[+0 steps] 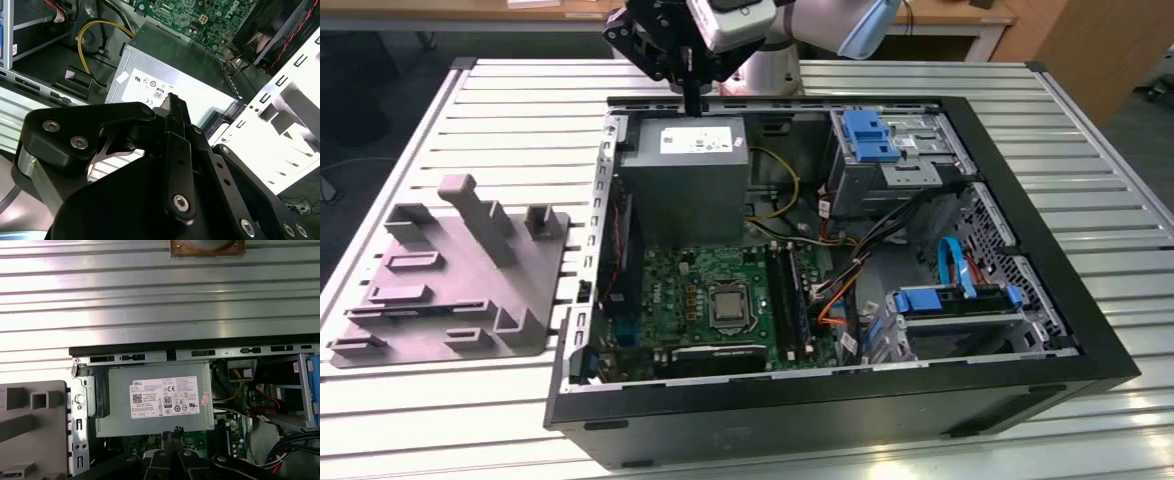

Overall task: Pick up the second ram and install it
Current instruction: 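Reach for the second ram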

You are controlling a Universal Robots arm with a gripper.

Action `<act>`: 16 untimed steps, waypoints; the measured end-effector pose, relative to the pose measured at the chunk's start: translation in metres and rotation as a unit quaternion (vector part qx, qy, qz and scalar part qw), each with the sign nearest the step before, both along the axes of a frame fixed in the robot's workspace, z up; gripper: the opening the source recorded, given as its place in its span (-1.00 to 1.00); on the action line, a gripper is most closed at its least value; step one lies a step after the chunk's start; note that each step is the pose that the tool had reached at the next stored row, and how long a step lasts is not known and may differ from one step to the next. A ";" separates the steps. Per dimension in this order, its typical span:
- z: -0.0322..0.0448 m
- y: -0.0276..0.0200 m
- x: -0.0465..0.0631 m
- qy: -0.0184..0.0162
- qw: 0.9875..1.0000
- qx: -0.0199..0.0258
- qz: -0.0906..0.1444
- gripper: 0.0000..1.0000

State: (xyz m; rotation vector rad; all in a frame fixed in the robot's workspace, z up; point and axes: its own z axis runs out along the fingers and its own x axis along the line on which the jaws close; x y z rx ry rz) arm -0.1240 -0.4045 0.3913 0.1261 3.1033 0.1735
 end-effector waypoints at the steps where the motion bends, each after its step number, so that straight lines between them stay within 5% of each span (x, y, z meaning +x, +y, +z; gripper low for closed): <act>1: 0.0000 0.0000 0.000 0.000 1.000 0.000 0.000 -0.79; 16: -0.0001 -0.0002 -0.009 0.000 1.000 0.000 0.000 -0.79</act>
